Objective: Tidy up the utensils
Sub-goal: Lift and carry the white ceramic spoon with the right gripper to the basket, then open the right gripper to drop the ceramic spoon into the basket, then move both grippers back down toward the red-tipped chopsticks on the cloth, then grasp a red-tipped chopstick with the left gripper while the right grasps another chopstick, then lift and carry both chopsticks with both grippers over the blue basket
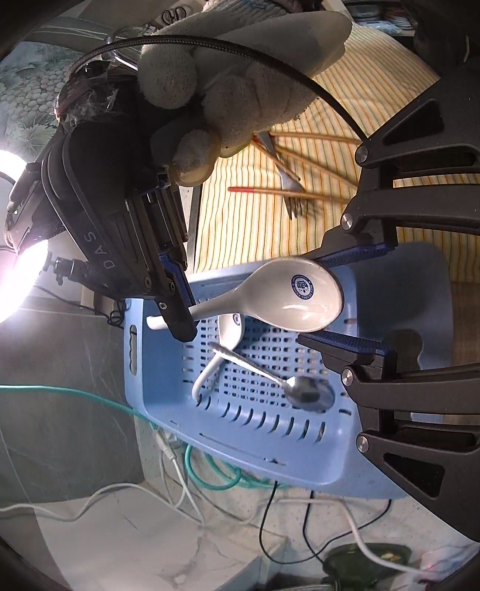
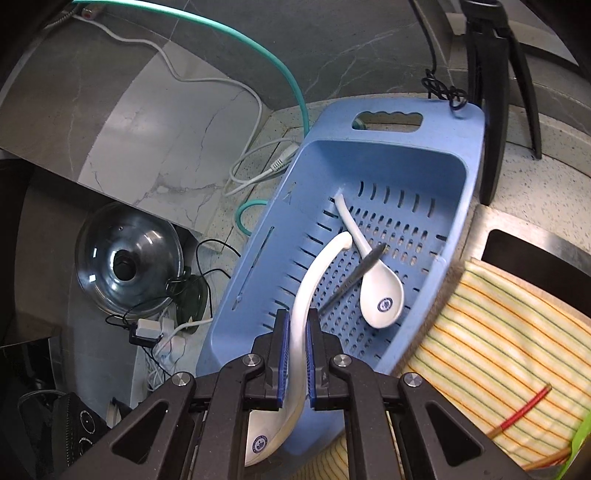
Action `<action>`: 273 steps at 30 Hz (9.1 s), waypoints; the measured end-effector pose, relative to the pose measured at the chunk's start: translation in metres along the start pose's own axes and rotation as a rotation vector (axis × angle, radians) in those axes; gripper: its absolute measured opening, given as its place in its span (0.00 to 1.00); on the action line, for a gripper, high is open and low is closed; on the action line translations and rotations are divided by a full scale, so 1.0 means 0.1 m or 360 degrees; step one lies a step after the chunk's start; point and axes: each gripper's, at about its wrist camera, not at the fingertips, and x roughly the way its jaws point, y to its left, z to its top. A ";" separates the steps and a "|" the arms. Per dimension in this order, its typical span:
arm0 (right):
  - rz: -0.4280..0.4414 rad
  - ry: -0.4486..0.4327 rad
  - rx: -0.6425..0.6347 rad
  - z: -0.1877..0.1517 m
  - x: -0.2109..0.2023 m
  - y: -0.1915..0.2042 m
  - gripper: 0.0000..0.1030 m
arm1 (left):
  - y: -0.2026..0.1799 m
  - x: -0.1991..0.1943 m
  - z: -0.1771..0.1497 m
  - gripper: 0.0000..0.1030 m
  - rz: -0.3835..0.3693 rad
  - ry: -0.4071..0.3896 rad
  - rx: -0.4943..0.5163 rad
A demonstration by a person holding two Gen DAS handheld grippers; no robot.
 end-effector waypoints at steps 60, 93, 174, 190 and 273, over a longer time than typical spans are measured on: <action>-0.0453 -0.0418 0.0103 -1.73 -2.33 -1.19 0.57 | -1.25 -0.09 -0.29 0.39 -0.0149 0.0026 0.0246; -0.0334 -0.0229 0.0491 -1.70 -1.68 -1.67 0.22 | -1.27 0.15 -0.42 0.29 -0.0242 0.0149 0.0256; -0.0504 0.0075 0.0909 -1.45 -0.85 -1.37 0.16 | -1.17 0.60 -0.52 0.07 -0.0179 0.0366 0.0393; -0.0561 0.0332 0.0510 -1.58 -0.77 -1.13 0.11 | -1.06 0.46 -0.71 0.07 -0.0210 0.0406 0.0373; -0.0303 -0.0133 0.0088 -0.03 -0.20 0.02 0.06 | 0.61 0.49 0.60 0.05 0.0022 0.0013 -0.0241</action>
